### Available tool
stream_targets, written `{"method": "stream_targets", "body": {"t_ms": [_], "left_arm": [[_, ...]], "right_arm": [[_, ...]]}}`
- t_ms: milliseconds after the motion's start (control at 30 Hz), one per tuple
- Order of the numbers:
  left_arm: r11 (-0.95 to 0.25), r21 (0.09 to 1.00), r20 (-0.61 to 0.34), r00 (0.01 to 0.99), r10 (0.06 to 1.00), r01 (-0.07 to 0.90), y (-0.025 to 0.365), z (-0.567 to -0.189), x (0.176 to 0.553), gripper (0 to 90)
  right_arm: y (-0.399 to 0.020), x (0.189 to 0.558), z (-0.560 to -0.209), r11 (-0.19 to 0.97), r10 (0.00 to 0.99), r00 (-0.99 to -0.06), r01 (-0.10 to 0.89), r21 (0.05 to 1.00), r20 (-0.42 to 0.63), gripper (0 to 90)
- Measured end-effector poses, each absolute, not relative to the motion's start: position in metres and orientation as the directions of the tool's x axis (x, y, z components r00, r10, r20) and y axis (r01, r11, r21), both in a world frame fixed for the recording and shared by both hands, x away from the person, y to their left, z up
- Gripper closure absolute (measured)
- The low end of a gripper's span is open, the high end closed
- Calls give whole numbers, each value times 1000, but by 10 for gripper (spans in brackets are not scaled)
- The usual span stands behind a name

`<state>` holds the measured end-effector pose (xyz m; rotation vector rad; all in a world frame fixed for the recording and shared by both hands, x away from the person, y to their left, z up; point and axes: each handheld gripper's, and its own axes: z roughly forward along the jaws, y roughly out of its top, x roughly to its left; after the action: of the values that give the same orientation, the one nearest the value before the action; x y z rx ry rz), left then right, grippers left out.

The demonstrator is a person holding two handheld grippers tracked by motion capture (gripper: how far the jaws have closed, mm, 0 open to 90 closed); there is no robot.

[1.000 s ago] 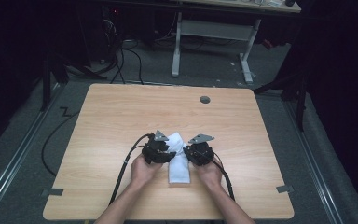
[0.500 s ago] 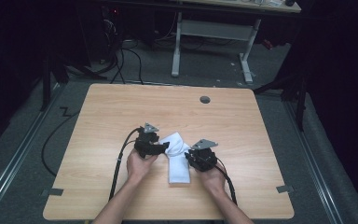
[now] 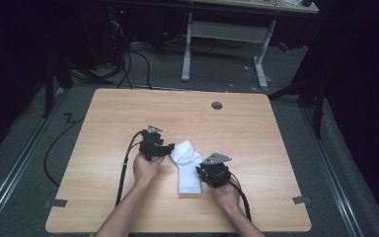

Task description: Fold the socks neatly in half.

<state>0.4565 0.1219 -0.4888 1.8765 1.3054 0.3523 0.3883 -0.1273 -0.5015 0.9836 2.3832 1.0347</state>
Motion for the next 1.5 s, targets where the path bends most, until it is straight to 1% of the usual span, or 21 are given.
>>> {"method": "stream_targets", "body": {"t_ms": [200, 367, 467, 567, 700, 800, 933, 1000, 1067, 1300, 1500], "left_arm": [[-136, 730, -225, 423, 878, 670, 120, -496, 461, 454], [-162, 717, -235, 454, 860, 678, 116, -497, 459, 488], [-185, 710, -226, 469, 854, 679, 114, -497, 457, 499], [-201, 706, -219, 479, 850, 680, 114, -496, 456, 530], [-237, 704, -193, 501, 843, 669, 111, -496, 453, 606], [-232, 703, -204, 503, 840, 673, 112, -496, 454, 669], [-234, 711, -201, 510, 836, 663, 113, -493, 453, 778], [-229, 718, -207, 515, 832, 658, 114, -492, 452, 814], [-227, 725, -209, 522, 827, 650, 115, -490, 451, 826], [-221, 751, -215, 547, 809, 622, 117, -482, 447, 838], [-220, 780, -217, 582, 784, 586, 118, -473, 440, 841]], "right_arm": [[-127, 387, -502, 498, 718, -693, 450, 741, -62, 756], [-128, 388, -502, 498, 719, -692, 452, 740, -61, 757], [-127, 388, -502, 502, 718, -693, 450, 739, -66, 757], [-127, 388, -502, 505, 717, -693, 449, 737, -69, 758], [-126, 388, -502, 511, 715, -695, 446, 735, -75, 760], [-125, 388, -501, 511, 714, -697, 446, 734, -73, 762], [-122, 390, -496, 493, 713, -700, 448, 746, -51, 764], [-119, 390, -493, 480, 709, -704, 444, 756, -37, 766], [-116, 390, -490, 468, 708, -706, 450, 761, -17, 768], [-101, 393, -481, 453, 695, -719, 427, 782, -10, 774], [-91, 396, -484, 475, 691, -722, 437, 764, -16, 779]]}}
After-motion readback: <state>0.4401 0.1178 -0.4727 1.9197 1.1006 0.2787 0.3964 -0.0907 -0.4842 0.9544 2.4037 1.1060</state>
